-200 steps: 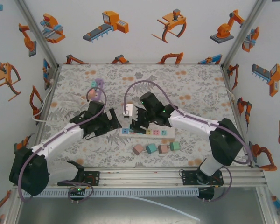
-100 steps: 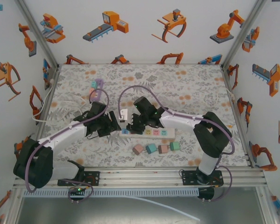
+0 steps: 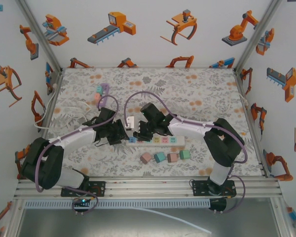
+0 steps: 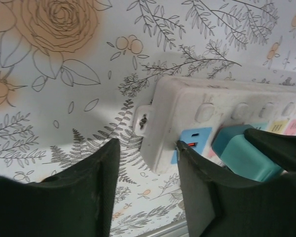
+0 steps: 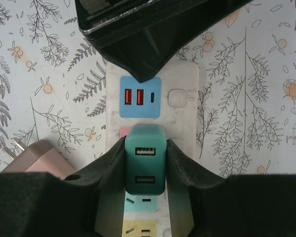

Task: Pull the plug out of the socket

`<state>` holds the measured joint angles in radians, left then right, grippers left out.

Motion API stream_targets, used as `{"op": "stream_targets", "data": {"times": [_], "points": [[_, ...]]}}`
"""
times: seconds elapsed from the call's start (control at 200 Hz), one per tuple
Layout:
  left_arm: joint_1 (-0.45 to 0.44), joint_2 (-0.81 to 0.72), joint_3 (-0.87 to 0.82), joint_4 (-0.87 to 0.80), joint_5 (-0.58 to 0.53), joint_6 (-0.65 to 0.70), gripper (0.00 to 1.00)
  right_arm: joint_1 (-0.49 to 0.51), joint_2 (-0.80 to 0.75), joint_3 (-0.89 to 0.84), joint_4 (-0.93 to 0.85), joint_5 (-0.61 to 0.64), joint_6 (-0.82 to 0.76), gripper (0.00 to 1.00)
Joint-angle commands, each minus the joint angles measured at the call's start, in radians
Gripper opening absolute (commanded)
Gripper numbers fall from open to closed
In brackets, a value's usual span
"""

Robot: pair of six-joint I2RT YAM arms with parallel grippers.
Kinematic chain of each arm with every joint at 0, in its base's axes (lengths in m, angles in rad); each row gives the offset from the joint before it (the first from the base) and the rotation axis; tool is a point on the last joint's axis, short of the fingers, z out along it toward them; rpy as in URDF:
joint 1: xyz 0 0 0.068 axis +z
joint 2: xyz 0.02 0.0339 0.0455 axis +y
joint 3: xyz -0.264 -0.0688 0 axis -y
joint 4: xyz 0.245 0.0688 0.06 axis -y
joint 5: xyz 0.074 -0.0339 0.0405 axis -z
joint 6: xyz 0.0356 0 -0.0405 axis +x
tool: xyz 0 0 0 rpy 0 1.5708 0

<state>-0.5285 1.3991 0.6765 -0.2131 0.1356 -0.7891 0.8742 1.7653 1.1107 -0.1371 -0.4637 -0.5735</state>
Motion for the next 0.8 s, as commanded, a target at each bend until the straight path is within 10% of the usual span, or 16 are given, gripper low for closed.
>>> {"op": "stream_targets", "data": {"times": [0.0, 0.796], "points": [[0.001, 0.015, -0.024, -0.013, -0.013, -0.019, 0.42, 0.015, -0.02, 0.019, 0.063, -0.026, -0.007, 0.22], [-0.014, -0.005, -0.035, -0.05, -0.07, -0.045, 0.34, 0.013, -0.135, -0.016, 0.206, -0.061, 0.027, 0.08]]}}
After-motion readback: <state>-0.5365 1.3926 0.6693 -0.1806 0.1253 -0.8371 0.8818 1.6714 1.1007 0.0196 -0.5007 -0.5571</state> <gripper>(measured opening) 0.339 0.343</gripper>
